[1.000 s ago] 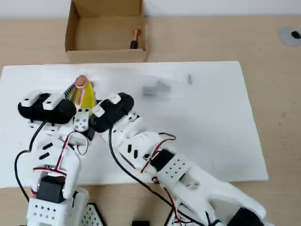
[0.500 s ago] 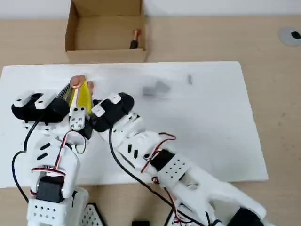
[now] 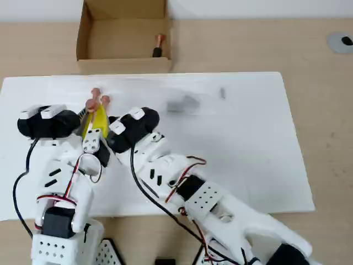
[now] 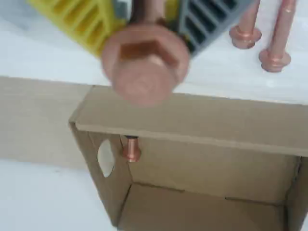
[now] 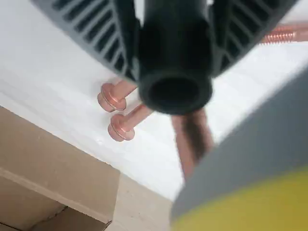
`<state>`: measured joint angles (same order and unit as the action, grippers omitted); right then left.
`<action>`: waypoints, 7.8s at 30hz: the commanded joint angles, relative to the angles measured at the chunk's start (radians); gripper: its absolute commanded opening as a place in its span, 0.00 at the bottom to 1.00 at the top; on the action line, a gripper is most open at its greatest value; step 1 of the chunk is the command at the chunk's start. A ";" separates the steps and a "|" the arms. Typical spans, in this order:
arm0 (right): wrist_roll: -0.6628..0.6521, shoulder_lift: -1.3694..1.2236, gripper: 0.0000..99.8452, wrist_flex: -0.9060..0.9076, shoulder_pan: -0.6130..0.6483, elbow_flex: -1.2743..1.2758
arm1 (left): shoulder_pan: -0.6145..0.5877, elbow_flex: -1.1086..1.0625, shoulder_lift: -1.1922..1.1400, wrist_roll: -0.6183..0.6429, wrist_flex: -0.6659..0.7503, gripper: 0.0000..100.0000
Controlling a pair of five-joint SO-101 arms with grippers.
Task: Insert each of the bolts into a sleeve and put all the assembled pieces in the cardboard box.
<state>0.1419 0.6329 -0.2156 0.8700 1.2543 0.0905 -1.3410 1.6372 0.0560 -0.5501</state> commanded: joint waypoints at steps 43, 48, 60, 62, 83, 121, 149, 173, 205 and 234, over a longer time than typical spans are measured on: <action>0.005 0.056 0.01 -0.029 -0.015 0.024 | 0.066 0.565 -0.340 -0.021 -0.342 0.01; 0.006 0.205 0.01 -0.025 -0.077 0.039 | 0.066 0.520 -0.335 -0.021 -0.341 0.01; 0.009 0.409 0.01 -0.029 -0.082 0.202 | 0.032 0.646 -0.346 -0.025 -0.307 0.01; 0.009 0.430 0.01 -0.029 -0.082 0.225 | 0.031 0.689 -0.374 -0.026 -0.316 0.01; 0.121 0.504 0.01 0.041 -0.007 0.246 | 0.224 0.776 -0.346 0.052 -0.483 0.01; 0.117 0.507 0.01 0.084 0.007 0.245 | 0.253 0.677 -0.275 -0.084 -0.488 0.01; 0.115 0.507 0.01 0.084 0.008 0.245 | 0.224 0.677 -0.274 -0.114 -0.618 0.01; 0.074 0.509 0.01 0.084 0.010 0.245 | 0.209 0.551 -0.275 -0.115 -0.605 0.06; 0.044 0.507 0.01 0.078 0.005 0.245 | -0.141 0.818 -0.432 -0.101 -0.825 0.19; -0.049 0.412 0.01 0.084 -0.099 0.044 | -0.120 1.218 -0.555 -0.147 -1.157 0.19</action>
<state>0.1097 1.0579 -0.1250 0.7933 1.4001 -0.0077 -0.1611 1.0925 -0.0867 -1.6916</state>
